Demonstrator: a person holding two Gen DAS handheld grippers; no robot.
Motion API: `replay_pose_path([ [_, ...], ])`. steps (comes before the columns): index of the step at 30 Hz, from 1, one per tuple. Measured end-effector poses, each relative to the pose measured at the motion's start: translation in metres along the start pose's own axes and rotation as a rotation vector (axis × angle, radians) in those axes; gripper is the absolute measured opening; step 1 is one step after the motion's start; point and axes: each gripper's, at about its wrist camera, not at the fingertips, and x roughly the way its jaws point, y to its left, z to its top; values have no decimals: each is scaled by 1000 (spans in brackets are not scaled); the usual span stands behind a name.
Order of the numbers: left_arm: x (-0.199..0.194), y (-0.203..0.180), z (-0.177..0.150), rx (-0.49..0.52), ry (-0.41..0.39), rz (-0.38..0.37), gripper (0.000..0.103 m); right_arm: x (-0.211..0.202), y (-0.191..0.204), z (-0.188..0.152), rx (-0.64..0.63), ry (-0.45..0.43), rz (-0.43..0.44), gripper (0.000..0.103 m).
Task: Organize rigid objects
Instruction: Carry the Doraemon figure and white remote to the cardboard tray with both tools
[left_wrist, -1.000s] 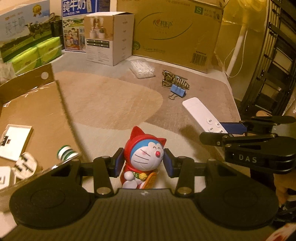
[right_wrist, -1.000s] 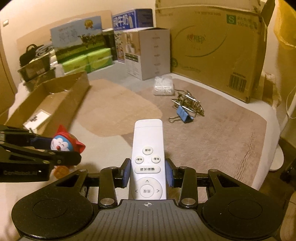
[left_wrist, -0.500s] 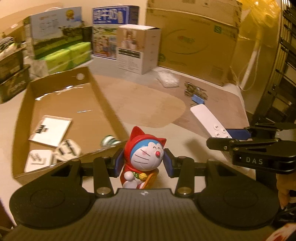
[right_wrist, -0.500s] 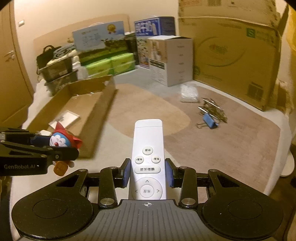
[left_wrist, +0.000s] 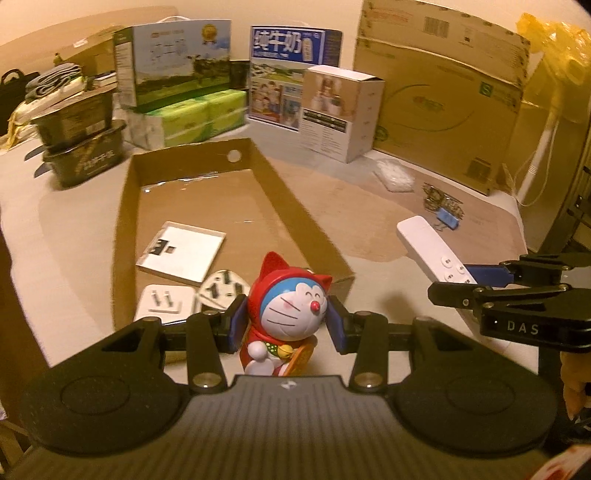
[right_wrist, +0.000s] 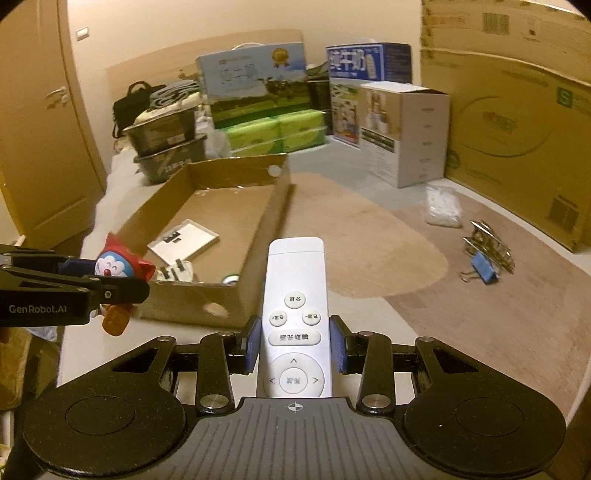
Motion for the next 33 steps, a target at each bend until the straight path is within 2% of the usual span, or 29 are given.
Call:
replay_pose_path([
  [17, 1, 52, 23, -25, -35, 68, 41, 36, 30, 45, -70, -9, 61, 39],
  [26, 27, 81, 49, -26, -37, 93, 41, 75, 42, 73, -85, 7, 96, 39],
  [33, 55, 98, 63, -21, -15, 102, 41, 103, 45, 82, -93, 30, 105, 39],
])
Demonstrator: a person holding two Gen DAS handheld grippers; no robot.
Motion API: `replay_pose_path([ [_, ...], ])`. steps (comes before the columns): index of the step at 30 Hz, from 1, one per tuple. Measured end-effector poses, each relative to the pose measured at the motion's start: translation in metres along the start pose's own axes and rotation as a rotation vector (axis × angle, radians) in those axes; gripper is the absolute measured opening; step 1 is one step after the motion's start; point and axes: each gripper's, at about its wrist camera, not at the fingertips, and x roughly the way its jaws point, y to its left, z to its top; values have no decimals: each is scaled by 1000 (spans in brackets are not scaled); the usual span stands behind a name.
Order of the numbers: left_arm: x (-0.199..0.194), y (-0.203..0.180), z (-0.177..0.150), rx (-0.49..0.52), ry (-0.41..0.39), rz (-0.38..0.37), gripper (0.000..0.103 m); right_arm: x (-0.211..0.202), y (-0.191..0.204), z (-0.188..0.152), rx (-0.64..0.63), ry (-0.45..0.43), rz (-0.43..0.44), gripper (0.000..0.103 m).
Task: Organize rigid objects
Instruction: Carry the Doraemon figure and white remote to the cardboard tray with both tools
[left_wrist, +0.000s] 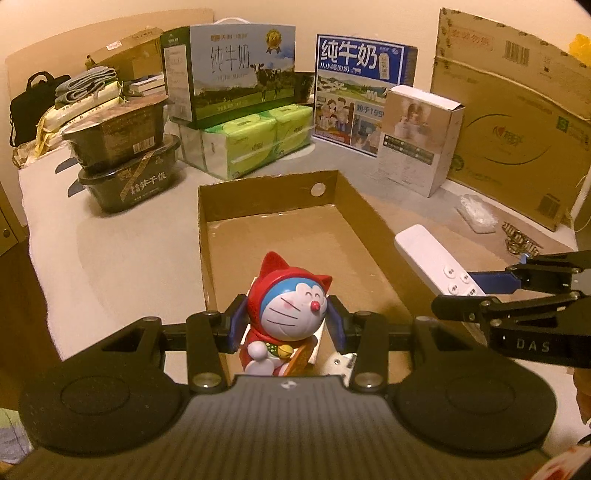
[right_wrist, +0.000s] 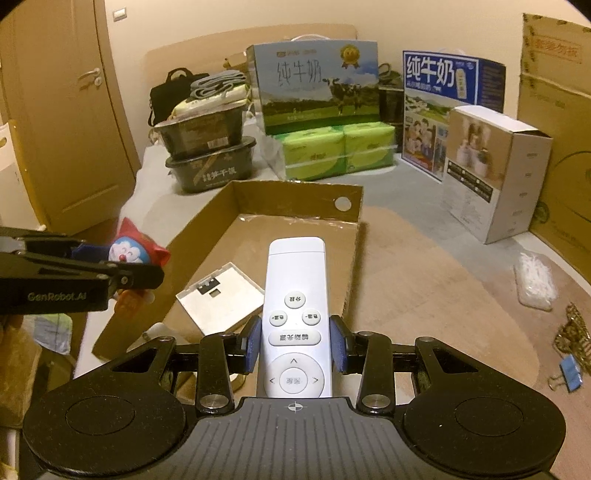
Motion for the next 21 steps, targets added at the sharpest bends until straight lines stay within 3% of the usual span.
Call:
replay_pose_path([
  [16, 53, 3, 3, 18, 53, 2, 41, 42, -8, 1, 22, 40, 17, 39],
  [21, 50, 5, 4, 2, 29, 22, 42, 43, -12, 0, 30, 39, 16, 39],
])
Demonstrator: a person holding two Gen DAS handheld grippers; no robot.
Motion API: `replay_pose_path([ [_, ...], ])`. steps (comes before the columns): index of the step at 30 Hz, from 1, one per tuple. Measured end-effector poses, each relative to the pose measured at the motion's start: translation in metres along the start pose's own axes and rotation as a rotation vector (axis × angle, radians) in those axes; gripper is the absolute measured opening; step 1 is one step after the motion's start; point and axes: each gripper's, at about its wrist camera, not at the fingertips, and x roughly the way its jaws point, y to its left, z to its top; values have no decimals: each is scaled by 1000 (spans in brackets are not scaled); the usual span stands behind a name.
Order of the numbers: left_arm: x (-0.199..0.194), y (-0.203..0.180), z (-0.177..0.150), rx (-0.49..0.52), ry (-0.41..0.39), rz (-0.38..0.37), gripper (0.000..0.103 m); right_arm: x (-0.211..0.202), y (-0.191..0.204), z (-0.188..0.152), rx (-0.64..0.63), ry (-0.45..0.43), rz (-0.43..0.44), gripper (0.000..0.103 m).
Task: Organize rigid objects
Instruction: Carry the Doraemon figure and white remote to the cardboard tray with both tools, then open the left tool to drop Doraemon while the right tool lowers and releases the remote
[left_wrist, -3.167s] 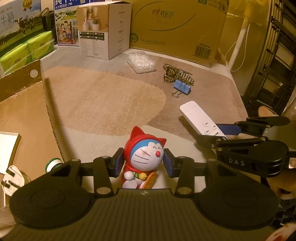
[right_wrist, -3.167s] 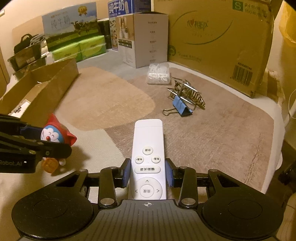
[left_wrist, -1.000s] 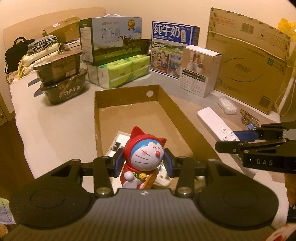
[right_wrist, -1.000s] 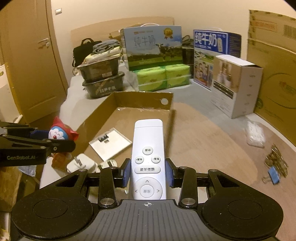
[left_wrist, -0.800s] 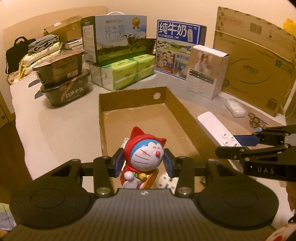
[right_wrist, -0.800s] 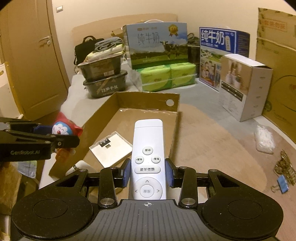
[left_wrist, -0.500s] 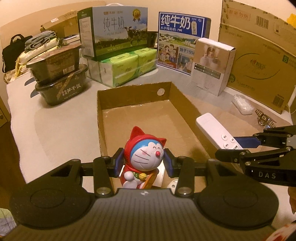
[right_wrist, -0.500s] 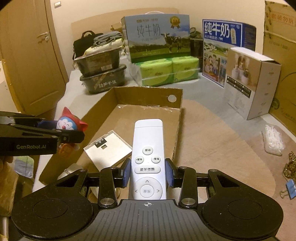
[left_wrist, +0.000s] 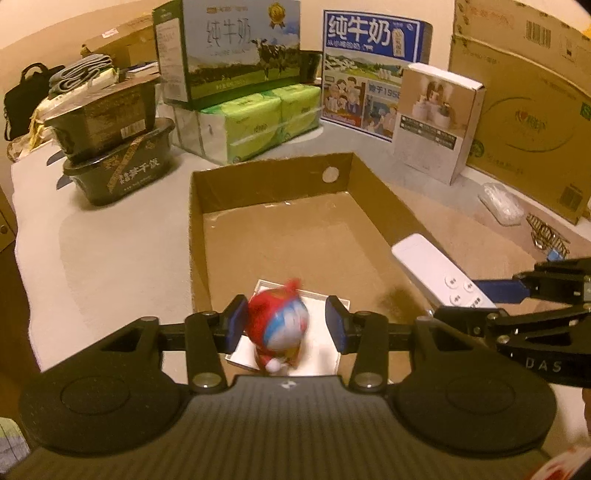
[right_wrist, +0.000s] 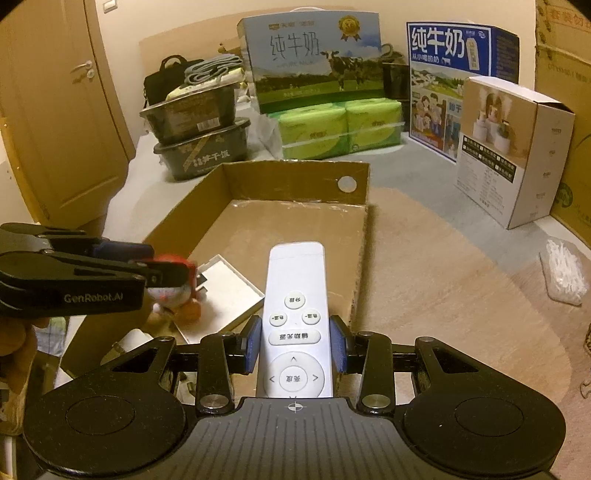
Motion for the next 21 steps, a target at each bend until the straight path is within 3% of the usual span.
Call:
replay_pose_path([
  [18, -22, 4, -5, -16, -23, -4, 41, 0, 3, 1, 37, -35, 19, 39],
  [19, -22, 4, -6, -16, -23, -3, 41, 1, 2, 2, 41, -31, 20, 41],
  [21, -22, 5, -8, -20, -23, -2, 42, 0, 0, 1, 48, -36, 25, 57],
])
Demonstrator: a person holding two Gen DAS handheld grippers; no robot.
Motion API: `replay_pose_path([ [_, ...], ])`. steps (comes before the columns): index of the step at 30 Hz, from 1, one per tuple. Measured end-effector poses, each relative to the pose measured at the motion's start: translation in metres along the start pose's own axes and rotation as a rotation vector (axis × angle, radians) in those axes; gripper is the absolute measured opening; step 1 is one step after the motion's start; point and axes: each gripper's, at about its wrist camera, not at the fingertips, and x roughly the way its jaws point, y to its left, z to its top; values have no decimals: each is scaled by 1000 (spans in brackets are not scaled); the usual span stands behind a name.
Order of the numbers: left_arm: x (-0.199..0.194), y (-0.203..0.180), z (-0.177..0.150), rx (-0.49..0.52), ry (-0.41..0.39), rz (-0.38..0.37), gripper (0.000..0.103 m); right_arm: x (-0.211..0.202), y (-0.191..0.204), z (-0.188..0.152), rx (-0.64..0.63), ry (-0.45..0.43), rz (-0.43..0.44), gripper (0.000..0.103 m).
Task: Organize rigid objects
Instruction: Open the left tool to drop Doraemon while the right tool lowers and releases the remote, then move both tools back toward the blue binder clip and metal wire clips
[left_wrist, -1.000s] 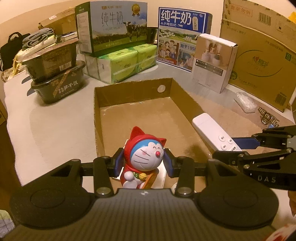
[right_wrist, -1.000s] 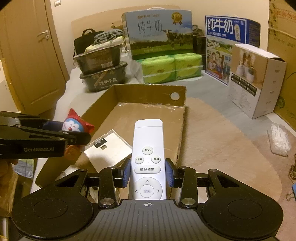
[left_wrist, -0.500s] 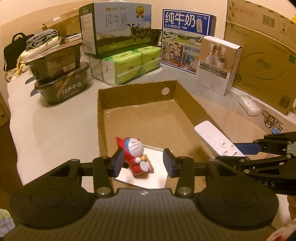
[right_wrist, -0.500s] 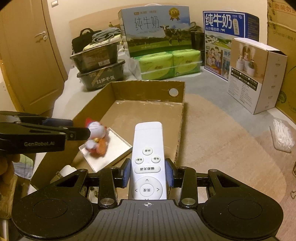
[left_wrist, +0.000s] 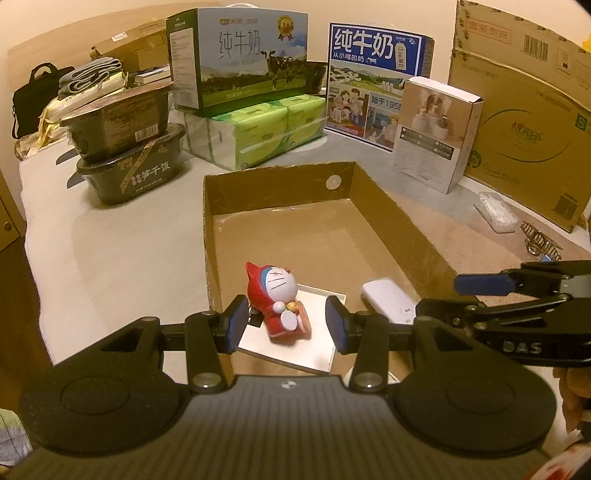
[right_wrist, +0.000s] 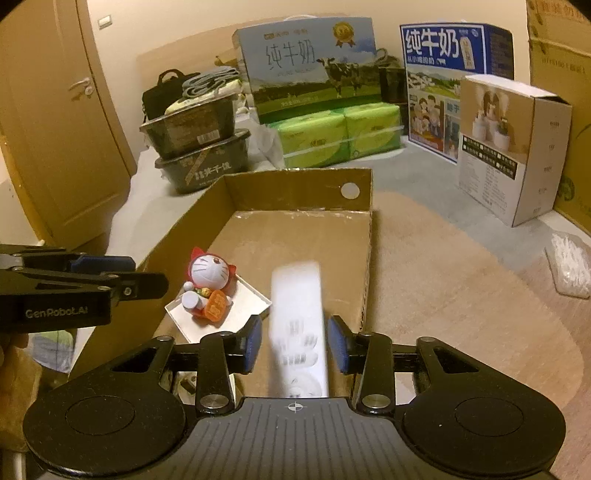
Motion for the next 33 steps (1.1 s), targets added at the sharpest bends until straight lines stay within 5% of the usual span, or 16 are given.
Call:
replay_pose_path([
  [25, -47, -45, -35, -87, 1, -48, 54, -106, -38, -51, 146, -60, -118, 60],
  [33, -61, -67, -46, -93, 4, -73, 68, -132, -51, -69, 176, -65, -159, 60],
])
